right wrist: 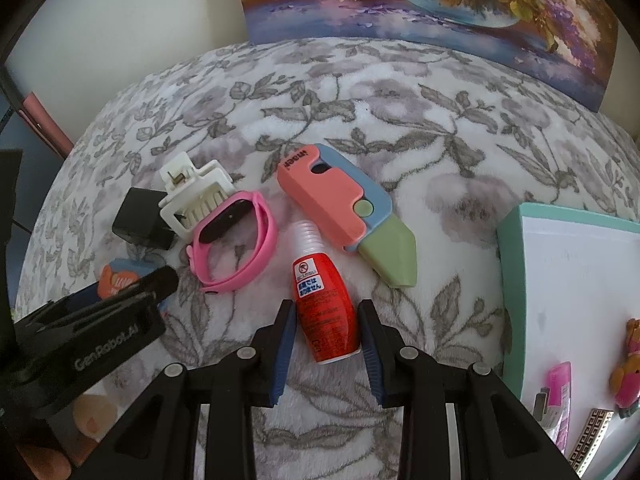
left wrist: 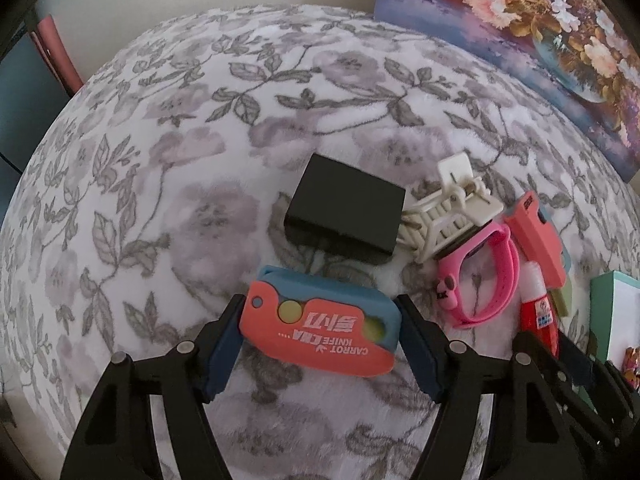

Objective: Organize rigid objects
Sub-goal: 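Grasp the red glue bottle with the right tool while the left tool grasps the coral carrot-knife toy, then carry the glue bottle and carrot-knife toy into the white tray and open both tools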

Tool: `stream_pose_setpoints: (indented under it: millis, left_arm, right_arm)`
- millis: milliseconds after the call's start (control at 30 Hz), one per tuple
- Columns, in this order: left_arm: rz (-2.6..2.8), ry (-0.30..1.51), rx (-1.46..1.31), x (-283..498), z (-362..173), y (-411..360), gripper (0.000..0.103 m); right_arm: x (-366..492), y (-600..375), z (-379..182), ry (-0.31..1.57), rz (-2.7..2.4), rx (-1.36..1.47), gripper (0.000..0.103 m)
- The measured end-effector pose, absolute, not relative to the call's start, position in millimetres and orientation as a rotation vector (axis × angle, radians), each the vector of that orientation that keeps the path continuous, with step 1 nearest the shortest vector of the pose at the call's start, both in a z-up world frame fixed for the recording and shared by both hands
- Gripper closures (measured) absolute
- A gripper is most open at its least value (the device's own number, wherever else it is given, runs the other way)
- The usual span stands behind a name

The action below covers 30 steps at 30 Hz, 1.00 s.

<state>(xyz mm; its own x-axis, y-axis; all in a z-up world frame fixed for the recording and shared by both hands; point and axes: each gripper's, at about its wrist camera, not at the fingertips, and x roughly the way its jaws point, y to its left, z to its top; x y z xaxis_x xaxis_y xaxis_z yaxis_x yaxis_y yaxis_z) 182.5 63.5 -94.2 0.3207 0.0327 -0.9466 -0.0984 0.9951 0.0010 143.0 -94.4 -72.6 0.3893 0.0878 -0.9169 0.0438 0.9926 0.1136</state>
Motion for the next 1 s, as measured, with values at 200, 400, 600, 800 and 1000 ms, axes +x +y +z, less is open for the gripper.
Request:
stream_pose_setpoints:
  millis: [200, 400, 600, 800, 1000]
  left_arm:
    - [0.090, 1.271, -0.058, 175.0, -94.5, 66.9, 0.029]
    - [0.092, 1.283, -0.066, 171.4, -95.0, 70.7, 0.029]
    - [0.093, 1.286, -0.063, 172.4, -95.2, 70.5, 0.029]
    - [0.092, 1.285, -0.063, 172.5, -94.9, 70.3, 0.029]
    - [0.099, 1.292, -0.065, 171.9, -94.6, 71.7, 0.029]
  right_arm:
    - [148.2, -91.9, -73.0, 1.151, 0.021, 0.101, 0.067]
    - [152.9, -90.9, -73.2, 1.135, 0.043, 0.113, 0.051]
    - [158.1, -92.0, -75.1, 1.118, 0.034, 0.113, 0.051]
    - [157.3, -85.6, -76.0, 1.107, 0.002, 0.040, 0.062]
    - [151.0, -87.9, -72.0, 1.109, 0.014, 0.077, 0.070]
